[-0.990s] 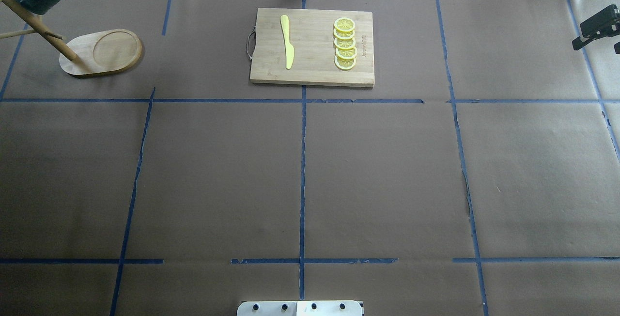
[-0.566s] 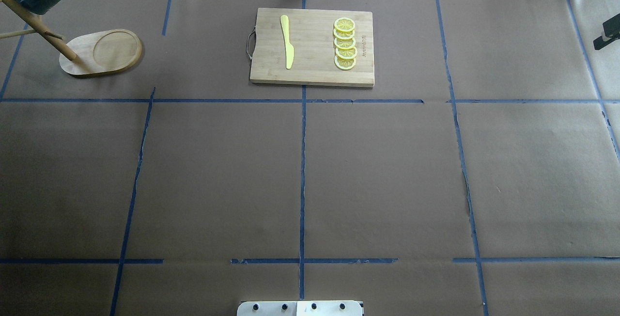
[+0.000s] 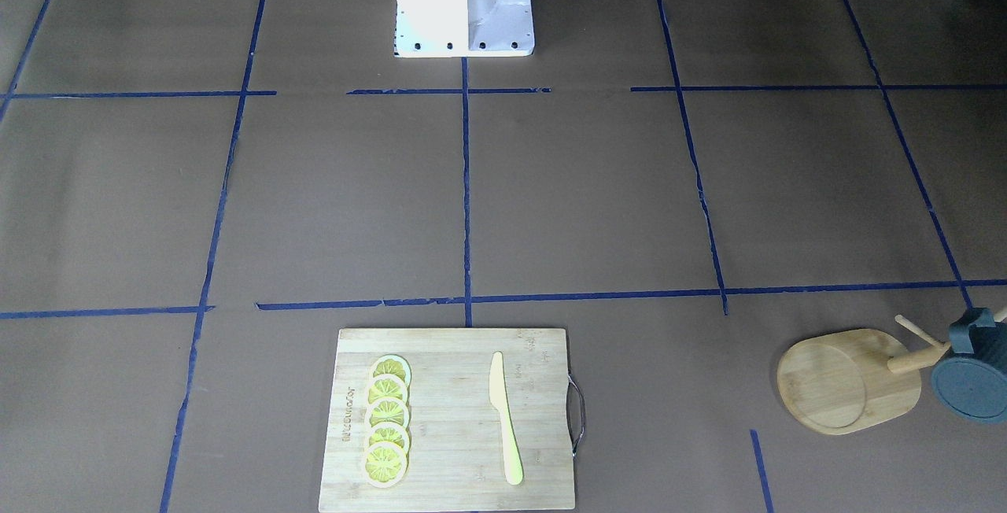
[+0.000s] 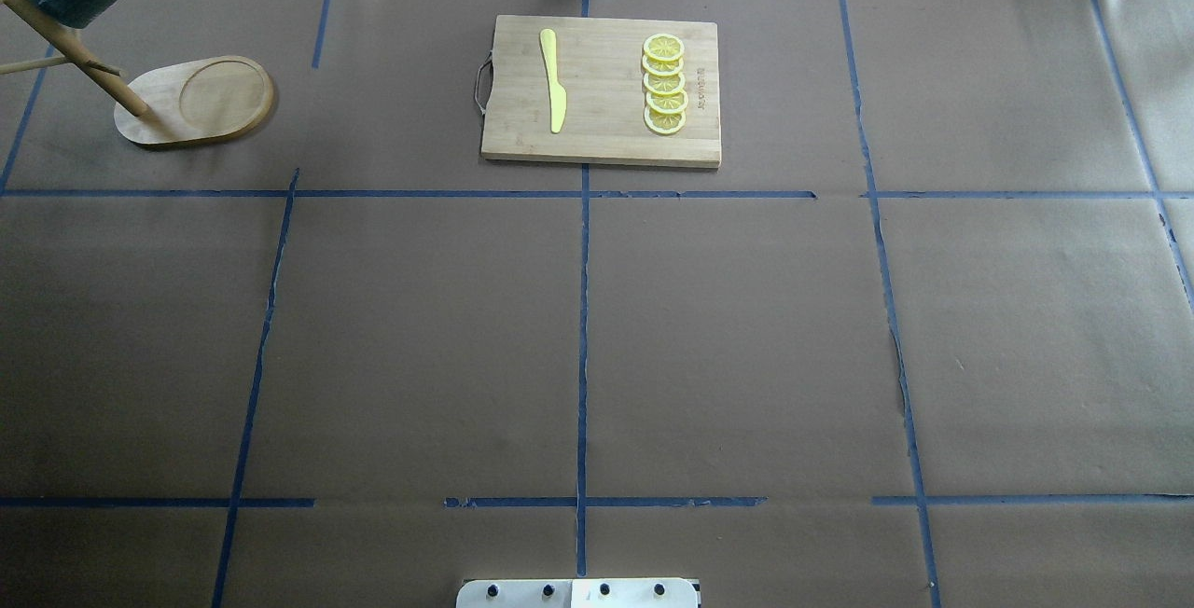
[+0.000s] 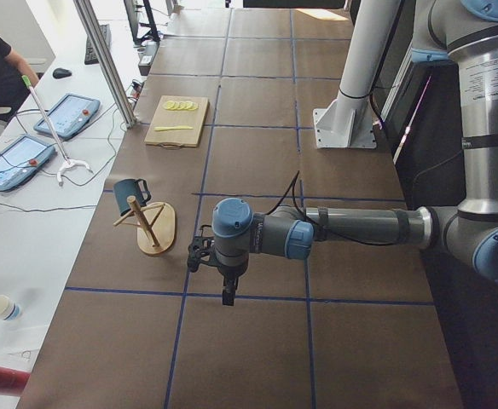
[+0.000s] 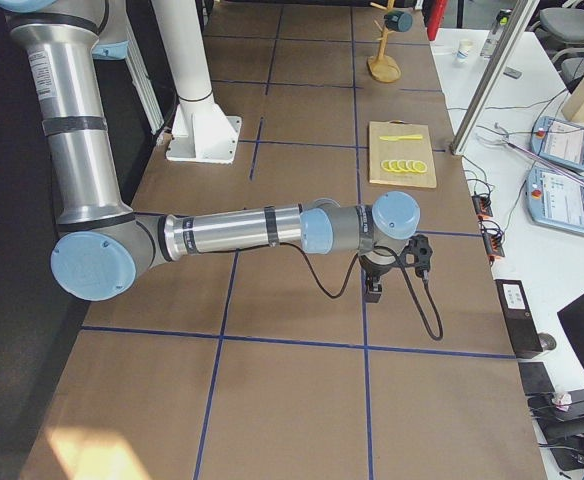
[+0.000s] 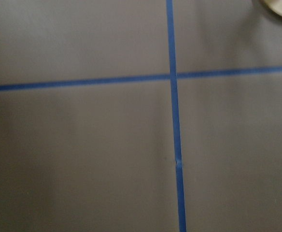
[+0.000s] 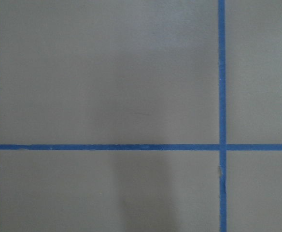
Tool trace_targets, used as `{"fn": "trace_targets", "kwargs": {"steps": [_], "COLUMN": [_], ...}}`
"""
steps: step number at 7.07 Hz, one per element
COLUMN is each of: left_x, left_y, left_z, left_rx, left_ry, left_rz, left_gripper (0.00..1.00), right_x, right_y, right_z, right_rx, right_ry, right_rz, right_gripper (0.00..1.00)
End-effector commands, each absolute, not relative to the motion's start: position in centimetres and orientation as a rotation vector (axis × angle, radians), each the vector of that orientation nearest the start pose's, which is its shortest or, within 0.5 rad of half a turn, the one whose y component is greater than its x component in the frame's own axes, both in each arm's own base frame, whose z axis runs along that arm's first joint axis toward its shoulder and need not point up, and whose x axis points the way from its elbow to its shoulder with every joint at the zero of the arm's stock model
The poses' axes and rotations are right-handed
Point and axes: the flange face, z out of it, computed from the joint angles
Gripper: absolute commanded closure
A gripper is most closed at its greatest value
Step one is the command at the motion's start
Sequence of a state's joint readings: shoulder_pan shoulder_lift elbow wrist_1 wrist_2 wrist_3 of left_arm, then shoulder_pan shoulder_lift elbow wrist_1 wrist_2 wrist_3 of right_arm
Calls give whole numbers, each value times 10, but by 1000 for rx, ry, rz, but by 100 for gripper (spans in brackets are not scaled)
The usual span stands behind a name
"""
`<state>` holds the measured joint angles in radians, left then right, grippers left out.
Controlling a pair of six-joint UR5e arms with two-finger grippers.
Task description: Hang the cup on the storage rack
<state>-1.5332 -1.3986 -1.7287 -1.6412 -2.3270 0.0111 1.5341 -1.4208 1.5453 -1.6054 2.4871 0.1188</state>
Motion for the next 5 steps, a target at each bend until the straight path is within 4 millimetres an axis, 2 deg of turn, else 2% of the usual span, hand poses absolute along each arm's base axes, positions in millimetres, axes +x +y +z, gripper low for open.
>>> {"fn": "trace_targets", "kwargs": {"steps": [1, 3, 4, 5], "left_x": [-64, -66, -66, -66], "left_y": [-418, -418, -411, -413], "left_z": [659, 661, 670, 672], "left_rx": [16, 24, 3, -1], "left_ry": [812, 810, 811, 813], "left_rz": [83, 83, 74, 69], "left_gripper": [0, 0, 0, 0], "right_x": [54, 82, 85, 86], "right_y": [-528, -498, -470, -461], "right_z": [638, 665, 678, 658], "right_rx": [-9, -29, -38, 21], "right_ry": [-907, -899, -873, -865], "right_rz": [7, 75, 83, 67], "right_gripper": [0, 0, 0, 0]}}
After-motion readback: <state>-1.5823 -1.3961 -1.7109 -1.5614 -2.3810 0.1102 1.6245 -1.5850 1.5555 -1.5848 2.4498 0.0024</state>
